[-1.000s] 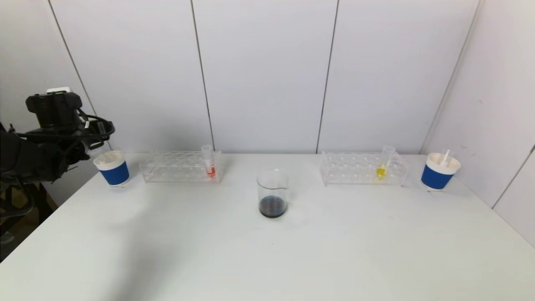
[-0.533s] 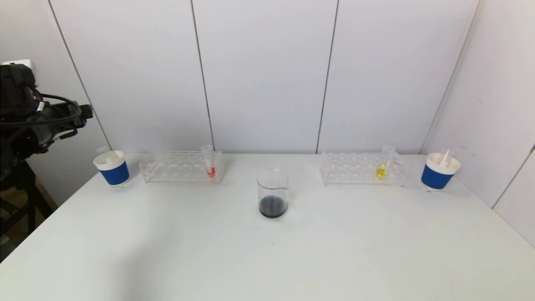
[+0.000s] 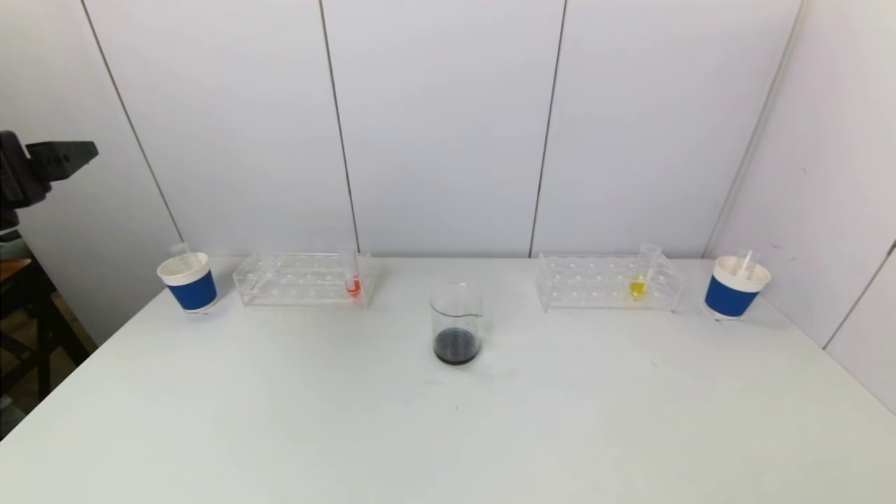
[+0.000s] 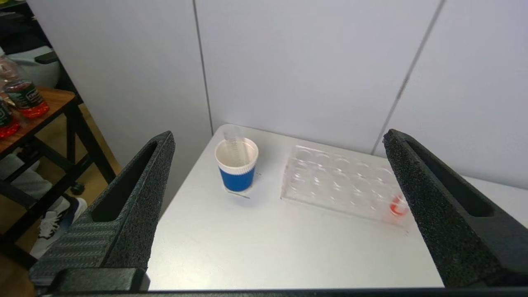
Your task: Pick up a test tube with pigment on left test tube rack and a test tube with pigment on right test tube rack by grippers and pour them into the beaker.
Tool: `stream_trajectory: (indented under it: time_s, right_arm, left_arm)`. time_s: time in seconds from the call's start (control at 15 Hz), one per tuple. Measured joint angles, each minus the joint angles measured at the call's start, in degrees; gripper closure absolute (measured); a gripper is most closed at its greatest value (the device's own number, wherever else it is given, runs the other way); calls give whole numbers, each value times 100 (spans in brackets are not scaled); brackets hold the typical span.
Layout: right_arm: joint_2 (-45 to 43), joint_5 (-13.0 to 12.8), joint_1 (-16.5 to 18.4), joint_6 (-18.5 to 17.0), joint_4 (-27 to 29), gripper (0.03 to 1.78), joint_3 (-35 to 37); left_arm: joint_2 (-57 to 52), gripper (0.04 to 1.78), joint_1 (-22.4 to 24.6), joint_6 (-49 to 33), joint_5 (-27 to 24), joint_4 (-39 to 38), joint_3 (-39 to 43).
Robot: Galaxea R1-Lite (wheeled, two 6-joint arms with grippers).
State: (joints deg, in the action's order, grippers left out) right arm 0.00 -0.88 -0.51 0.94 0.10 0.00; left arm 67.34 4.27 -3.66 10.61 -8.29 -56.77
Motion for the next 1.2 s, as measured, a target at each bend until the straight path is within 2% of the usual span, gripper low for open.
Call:
stream_trajectory:
  time_s: [0.27,0.67,1.07,1.2]
  right_arm:
    - [0,0,0,0,0,4,0]
    - [0,0,0,0,0,4,0]
    - [0,0,0,0,0,4,0]
    - [0,-2,0,0,0,4,0]
  left_arm:
    - [-1437,6,-449,145,-52,906,363]
    - [-3287,6,-534,633,-55,1859,738]
    - [-5023,6,-542,980,-74,2189,2120]
    - [-5494,6,-521,994,-243,2259,2626]
